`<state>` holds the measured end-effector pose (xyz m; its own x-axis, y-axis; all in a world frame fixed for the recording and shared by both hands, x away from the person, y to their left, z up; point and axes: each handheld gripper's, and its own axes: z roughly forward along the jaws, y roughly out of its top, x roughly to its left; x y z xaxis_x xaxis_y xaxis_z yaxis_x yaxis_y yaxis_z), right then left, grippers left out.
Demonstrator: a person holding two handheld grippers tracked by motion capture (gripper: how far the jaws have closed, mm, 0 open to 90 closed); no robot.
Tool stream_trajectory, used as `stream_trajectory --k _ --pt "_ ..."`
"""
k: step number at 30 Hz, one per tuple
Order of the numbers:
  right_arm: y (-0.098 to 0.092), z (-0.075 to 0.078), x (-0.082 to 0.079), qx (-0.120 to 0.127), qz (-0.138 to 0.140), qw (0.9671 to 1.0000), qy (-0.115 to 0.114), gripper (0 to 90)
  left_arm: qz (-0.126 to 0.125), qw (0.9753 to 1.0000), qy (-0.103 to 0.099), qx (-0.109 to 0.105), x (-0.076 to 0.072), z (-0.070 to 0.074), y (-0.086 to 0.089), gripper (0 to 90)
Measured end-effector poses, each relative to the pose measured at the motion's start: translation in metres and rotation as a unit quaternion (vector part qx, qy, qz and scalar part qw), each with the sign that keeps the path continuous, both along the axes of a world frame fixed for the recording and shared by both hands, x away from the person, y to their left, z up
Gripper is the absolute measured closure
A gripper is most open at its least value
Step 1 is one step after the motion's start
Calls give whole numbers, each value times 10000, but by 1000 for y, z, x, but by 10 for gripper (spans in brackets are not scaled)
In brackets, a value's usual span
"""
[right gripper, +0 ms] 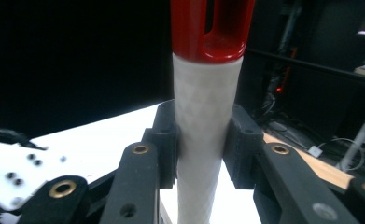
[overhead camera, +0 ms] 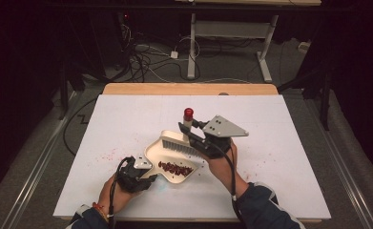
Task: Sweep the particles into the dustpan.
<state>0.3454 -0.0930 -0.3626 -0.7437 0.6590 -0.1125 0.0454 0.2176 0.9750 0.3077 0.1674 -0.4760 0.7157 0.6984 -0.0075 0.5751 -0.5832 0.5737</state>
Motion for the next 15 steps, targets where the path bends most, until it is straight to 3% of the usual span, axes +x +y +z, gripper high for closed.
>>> stream_trajectory --k 4,8,15 --pt "-23 7 0 -81 -124 9999 -19 699 -115 9999 33 85 -2 1 6 631" --pt "-51 4 -3 -213 -497 9985 -74 699 -214 9996 130 112 -8 2 9 631" --pt "-72 -3 -8 -594 -821 9948 -63 698 -561 9979 199 259 -24 3 -6 631"
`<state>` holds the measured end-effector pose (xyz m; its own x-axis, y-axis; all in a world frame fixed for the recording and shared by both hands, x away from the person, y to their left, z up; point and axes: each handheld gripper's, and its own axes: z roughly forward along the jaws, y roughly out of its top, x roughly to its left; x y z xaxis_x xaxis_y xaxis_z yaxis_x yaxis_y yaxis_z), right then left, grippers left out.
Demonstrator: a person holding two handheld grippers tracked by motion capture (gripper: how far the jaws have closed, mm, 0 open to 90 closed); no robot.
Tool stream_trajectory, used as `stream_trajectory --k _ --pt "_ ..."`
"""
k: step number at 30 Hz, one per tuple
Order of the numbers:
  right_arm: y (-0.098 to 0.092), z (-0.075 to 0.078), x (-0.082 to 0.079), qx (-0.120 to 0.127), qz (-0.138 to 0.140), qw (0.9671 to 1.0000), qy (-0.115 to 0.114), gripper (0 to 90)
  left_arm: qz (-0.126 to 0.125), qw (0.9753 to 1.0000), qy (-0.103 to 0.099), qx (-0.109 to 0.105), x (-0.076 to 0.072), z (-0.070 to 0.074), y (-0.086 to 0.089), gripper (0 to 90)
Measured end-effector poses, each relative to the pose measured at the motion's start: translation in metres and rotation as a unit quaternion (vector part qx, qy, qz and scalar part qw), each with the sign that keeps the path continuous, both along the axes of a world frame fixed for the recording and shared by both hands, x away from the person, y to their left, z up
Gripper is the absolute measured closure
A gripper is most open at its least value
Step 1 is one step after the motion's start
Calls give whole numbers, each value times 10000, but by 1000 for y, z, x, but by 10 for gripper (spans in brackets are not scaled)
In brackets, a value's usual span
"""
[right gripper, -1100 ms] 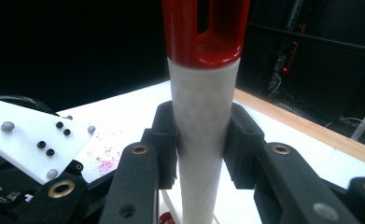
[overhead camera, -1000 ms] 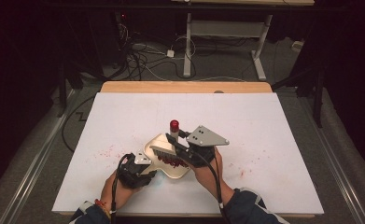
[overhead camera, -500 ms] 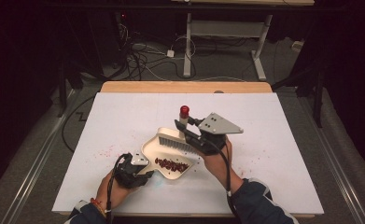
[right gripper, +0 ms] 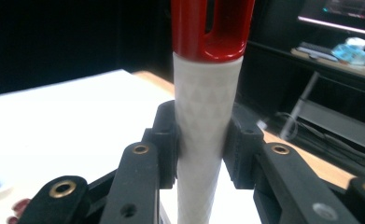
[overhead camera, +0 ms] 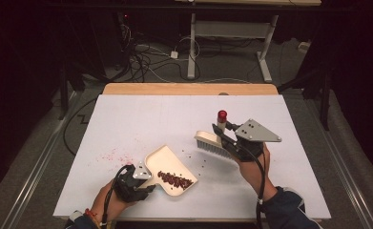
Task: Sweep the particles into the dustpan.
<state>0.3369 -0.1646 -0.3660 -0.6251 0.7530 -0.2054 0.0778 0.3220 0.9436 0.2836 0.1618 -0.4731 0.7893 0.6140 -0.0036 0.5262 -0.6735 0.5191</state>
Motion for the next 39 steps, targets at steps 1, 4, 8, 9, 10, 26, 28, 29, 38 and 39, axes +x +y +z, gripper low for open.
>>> stream_trajectory --k 1,4,8,9,10,26,28,29,38,39 --pt "-4 -1 -1 -18 -39 10000 15 698 -45 10000 -2 18 -2 0 -3 631" --pt "-18 -4 -3 -21 -167 9998 113 698 -112 9999 -2 80 -4 0 -9 631" --pt "-30 -6 -10 -56 -228 9996 168 698 -130 9998 -14 147 -6 1 -13 631" --pt "-32 -7 -11 -49 -240 9996 149 698 -131 9998 -2 147 -6 1 -14 631" --pt "-34 -7 -12 -65 -248 9996 144 698 -136 9998 4 163 -5 1 -15 631" --pt "4 -16 -40 -109 225 9989 388 695 -77 9998 90 156 2 0 -22 631" --pt "8 -16 -45 -126 281 9988 383 695 -39 9998 80 172 1 1 -22 632" --pt "9 -16 -46 -81 298 9987 407 695 -15 9998 75 177 1 0 -22 631" --pt "21 -16 -59 337 634 9955 616 697 137 9998 114 77 6 -1 -16 631" --pt "21 -15 -59 412 693 9947 635 697 138 9998 111 79 6 -1 -16 631"
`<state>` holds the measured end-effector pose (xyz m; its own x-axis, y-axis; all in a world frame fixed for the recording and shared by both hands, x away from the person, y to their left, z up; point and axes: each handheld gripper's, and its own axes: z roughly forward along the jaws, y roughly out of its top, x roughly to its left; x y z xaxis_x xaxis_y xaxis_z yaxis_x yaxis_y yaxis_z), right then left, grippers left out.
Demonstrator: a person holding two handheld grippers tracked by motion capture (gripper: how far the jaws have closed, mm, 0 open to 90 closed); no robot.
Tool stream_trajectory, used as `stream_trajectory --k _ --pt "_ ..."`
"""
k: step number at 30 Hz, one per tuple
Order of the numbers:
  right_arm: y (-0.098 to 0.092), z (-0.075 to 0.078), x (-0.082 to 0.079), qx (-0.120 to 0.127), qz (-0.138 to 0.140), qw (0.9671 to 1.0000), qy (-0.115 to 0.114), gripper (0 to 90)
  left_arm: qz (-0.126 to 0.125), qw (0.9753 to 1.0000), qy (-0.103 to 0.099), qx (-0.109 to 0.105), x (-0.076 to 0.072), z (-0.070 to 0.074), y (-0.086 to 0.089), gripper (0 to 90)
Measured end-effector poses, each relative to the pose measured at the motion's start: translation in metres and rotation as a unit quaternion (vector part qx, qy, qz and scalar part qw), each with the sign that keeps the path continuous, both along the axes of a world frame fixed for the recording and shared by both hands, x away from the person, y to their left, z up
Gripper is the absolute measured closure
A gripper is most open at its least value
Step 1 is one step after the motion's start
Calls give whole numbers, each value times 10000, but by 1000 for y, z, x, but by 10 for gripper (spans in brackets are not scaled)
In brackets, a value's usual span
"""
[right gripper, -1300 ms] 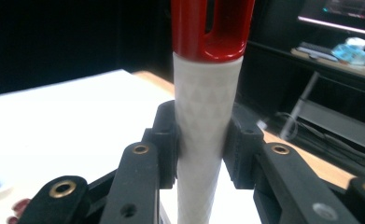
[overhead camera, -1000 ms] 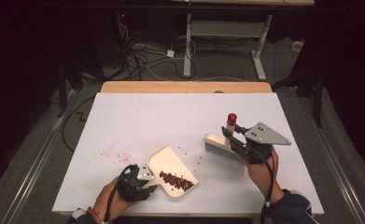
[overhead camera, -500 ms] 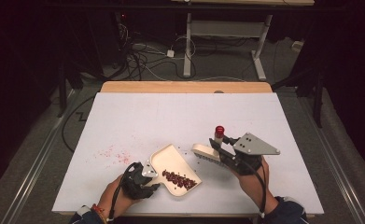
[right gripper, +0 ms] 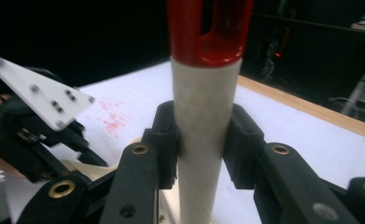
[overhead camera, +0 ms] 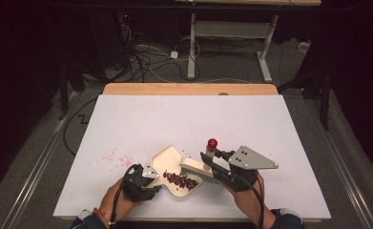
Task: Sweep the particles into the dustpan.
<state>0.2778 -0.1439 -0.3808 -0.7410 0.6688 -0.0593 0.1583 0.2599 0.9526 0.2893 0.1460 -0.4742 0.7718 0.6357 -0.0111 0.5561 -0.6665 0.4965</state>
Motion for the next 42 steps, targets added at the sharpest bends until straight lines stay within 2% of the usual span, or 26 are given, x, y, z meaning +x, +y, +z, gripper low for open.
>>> stream_trajectory --k 2,6,11,14,20,23,27,30,35,40,42 --pt "0 1 0 78 93 9999 2 697 -1 10000 3 -12 0 0 0 631" --pt "-3 5 -1 43 59 9998 -169 697 -31 10000 -54 68 -1 2 0 632" --pt "-13 12 -1 -98 -36 9991 -401 697 -92 9999 -34 90 -2 8 6 632" --pt "-21 15 1 -149 -69 9991 -390 697 -138 9998 4 137 -3 8 8 632" --pt "-40 10 0 -348 -197 9988 -278 697 -156 9997 16 164 -4 8 8 632" --pt "-46 9 -2 -461 -167 9985 -233 697 -136 9998 18 154 -3 7 8 632" --pt "-44 4 -1 -347 65 9993 -89 697 -117 9998 31 162 -2 5 6 632" --pt "-33 1 -1 -357 175 9991 -170 696 -119 9998 43 170 0 5 5 632" --pt "-25 1 0 -89 466 9985 -264 697 -107 9998 64 140 1 4 6 632" --pt "-34 9 -2 59 340 9985 -435 697 -101 9999 54 113 1 5 8 631" --pt "-39 11 0 69 262 9987 -421 697 -71 9999 58 98 2 4 9 631"
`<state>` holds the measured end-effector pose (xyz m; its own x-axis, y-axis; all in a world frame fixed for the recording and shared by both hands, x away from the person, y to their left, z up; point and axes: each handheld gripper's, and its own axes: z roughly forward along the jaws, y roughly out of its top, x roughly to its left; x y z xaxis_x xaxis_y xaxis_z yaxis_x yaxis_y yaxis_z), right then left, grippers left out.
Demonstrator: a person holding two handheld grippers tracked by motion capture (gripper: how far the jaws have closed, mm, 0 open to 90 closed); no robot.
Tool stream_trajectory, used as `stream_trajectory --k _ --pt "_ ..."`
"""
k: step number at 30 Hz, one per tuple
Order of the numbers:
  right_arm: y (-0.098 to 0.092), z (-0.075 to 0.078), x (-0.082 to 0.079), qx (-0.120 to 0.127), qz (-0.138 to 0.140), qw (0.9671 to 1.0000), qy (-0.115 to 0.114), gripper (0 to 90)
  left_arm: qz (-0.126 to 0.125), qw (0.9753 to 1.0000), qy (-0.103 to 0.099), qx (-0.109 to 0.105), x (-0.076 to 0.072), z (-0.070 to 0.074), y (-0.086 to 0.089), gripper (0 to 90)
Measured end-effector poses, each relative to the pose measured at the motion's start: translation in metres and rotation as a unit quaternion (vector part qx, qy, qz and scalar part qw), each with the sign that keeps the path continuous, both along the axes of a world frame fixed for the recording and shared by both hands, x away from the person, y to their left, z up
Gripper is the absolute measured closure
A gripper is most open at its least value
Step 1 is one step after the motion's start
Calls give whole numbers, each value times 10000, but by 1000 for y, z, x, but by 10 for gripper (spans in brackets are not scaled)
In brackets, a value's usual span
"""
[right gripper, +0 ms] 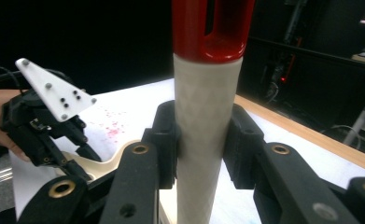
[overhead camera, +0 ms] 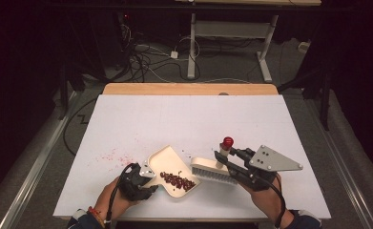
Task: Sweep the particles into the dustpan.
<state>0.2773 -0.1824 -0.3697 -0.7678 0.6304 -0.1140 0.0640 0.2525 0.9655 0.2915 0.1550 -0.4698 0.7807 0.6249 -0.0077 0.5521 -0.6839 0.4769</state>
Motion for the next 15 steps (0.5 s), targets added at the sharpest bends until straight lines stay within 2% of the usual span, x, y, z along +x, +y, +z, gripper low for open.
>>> stream_trajectory --k 3,7,11,15 --pt "-5 0 4 -53 -154 9998 -87 696 55 10000 28 -36 3 -1 3 631" --pt "-3 -4 12 -149 -183 9996 -182 696 126 9999 69 -77 6 -2 6 631" --pt "2 -5 28 -118 -283 9994 -170 697 149 9998 84 -93 8 -2 8 631" --pt "11 -4 47 -139 -423 9985 -311 697 223 9997 76 -108 11 -2 11 631"
